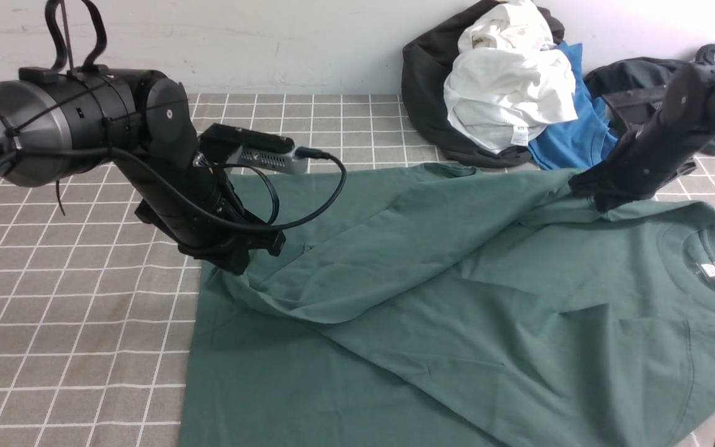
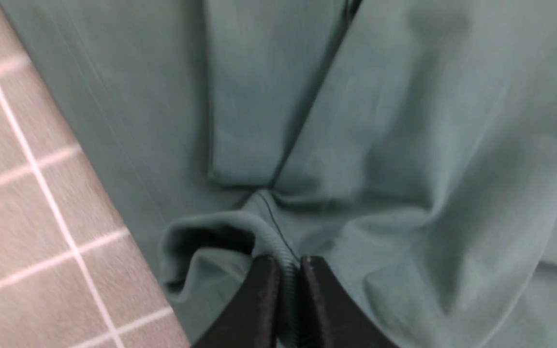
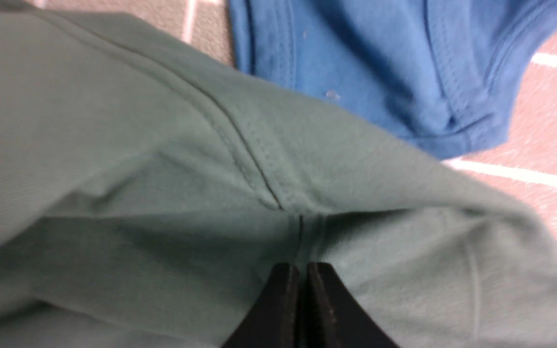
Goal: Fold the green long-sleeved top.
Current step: Use the left arm to drag and drop the cuff onto the cuff closest to the left arm
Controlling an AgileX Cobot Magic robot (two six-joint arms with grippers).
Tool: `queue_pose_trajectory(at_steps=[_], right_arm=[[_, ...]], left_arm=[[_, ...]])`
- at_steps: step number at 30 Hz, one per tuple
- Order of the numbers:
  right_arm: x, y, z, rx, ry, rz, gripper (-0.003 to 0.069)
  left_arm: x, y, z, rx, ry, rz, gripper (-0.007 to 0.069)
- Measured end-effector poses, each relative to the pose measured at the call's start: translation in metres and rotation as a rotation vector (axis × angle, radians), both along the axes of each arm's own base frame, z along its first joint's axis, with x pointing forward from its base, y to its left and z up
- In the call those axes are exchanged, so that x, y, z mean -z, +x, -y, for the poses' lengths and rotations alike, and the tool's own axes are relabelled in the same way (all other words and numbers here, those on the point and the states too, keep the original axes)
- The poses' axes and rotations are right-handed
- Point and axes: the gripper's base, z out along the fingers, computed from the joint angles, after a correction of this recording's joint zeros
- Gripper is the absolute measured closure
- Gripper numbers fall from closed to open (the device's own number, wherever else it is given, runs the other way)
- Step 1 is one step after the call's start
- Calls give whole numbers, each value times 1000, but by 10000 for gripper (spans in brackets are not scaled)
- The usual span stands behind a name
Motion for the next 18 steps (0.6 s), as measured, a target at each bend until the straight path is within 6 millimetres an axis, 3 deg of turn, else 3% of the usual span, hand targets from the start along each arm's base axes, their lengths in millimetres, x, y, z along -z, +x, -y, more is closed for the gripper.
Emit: queue_pose_trajectory(at_steps=[5, 18], right_arm=[[-26, 2, 2, -52, -53, 17, 659], [-23, -4, 42, -2, -109, -45, 659]], left_arm=[[-16, -3, -3, 5, 5, 59, 601], [-15, -9, -10, 32, 89, 9, 601]])
